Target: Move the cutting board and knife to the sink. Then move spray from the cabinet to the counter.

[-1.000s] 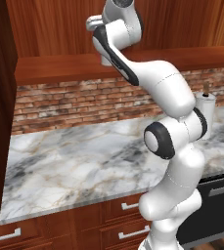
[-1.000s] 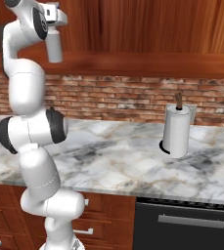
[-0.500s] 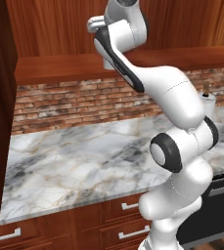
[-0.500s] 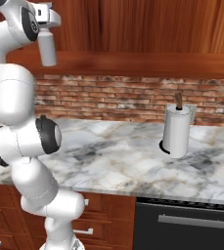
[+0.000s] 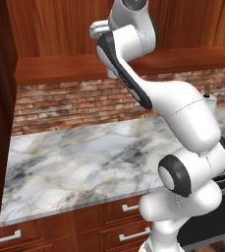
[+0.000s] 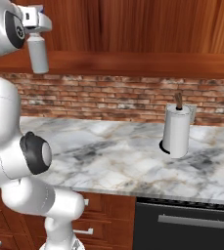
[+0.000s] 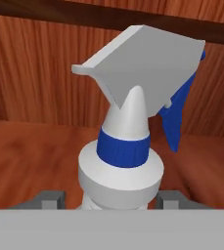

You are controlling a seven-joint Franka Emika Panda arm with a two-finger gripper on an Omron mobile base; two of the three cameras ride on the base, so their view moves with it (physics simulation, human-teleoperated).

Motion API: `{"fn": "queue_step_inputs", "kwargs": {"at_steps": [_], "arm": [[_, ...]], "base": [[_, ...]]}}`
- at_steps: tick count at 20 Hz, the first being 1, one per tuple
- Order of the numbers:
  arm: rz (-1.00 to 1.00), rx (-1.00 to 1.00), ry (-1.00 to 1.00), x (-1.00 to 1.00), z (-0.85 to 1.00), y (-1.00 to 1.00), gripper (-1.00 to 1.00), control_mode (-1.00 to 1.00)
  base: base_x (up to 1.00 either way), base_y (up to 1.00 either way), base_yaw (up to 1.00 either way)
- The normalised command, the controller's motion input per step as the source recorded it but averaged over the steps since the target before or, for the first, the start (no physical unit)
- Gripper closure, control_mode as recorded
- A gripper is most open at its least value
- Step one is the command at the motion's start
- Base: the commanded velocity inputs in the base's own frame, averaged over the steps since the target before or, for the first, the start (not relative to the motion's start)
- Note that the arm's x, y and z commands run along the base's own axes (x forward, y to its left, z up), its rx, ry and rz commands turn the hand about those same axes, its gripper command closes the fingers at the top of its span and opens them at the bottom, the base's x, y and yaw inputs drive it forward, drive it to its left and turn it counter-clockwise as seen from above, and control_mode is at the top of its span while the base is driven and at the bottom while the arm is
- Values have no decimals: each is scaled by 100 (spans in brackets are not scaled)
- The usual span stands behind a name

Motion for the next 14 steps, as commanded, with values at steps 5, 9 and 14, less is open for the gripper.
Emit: {"fn": "queue_step_inputs", "kwargs": {"at_steps": [5,9,14], "arm": [[0,0,0,-52,-4,0,100,-100],[0,0,0,-5,0,0,100,-100],[0,0,3,-28,-8,0,100,-100]], "base": [[0,0,0],[0,0,0],[0,0,0]]}}
